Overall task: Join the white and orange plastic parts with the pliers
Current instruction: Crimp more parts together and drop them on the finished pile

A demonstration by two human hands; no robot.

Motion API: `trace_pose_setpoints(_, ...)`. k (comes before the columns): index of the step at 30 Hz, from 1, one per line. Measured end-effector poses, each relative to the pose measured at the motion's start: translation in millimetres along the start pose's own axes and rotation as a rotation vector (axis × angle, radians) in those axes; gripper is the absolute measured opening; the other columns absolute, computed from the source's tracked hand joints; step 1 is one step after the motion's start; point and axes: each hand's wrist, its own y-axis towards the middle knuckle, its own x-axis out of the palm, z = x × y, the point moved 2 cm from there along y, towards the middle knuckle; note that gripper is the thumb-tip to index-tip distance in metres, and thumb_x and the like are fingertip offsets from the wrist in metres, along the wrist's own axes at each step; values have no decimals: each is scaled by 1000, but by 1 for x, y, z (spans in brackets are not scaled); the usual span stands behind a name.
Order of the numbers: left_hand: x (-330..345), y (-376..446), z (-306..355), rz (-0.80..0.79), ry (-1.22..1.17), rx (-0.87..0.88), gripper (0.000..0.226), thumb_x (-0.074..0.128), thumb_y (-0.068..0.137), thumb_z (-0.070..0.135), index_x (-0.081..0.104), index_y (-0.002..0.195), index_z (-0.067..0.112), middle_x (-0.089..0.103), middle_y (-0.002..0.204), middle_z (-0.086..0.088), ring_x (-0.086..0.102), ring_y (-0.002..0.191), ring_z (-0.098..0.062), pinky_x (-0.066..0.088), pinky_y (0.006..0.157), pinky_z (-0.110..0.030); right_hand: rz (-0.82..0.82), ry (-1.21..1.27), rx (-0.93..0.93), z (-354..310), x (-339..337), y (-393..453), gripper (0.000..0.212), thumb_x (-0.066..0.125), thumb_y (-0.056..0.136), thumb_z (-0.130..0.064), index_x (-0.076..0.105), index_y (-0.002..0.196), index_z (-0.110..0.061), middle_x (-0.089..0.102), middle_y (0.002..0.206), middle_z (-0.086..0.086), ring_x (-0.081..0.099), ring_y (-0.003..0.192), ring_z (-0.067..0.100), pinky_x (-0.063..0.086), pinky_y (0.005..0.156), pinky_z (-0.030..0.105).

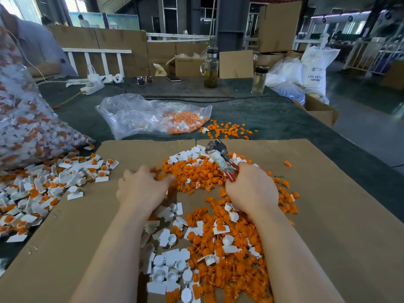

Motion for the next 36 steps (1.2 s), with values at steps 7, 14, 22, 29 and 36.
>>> trace_pose_setpoints(7, 4, -3, 4, -184, -156, 196, 64, 75, 80, 49, 50, 137, 33, 45, 137, -8, 46, 127, -28, 42, 107, -48, -96, 29, -13, -2, 3, 1, 18, 58, 88, -34, 43, 79, -29, 50, 74, -8, 48, 62, 7, 33, 47, 24)
trace_pose_setpoints(14, -15, -6, -3, -385, -192, 284, 57, 88, 57, 45, 58, 105, 44, 44, 119, 2, 46, 114, -22, 41, 101, -43, -151, 73, 6, 12, -5, 5, 10, 58, 83, -30, 51, 79, -24, 56, 75, -4, 55, 66, 14, 38, 51, 27)
trace_pose_setpoints(22, -24, -14, -11, -737, -7, 350, 57, 92, 62, 28, 61, 106, 45, 60, 111, 9, 58, 97, -6, 42, 71, -22, -240, 101, -28, 12, -3, 7, 8, 60, 80, -29, 56, 81, -21, 59, 74, -1, 59, 66, 17, 43, 52, 29)
trace_pose_setpoints(29, 5, -18, 17, -473, -105, 502, 31, 82, 78, 21, 63, 100, 31, 62, 104, 2, 62, 79, -5, 47, 59, -17, -206, 88, -6, 12, -5, 5, 8, 59, 80, -29, 55, 78, -23, 59, 73, -1, 59, 66, 17, 39, 52, 26)
trace_pose_setpoints(36, 7, -23, 13, -731, -1, 559, 67, 91, 57, 49, 53, 110, 59, 36, 118, 15, 41, 109, -4, 37, 81, -19, -202, 79, 6, 11, -8, 7, 13, 59, 83, -31, 51, 76, -23, 58, 74, -2, 56, 66, 14, 39, 51, 26)
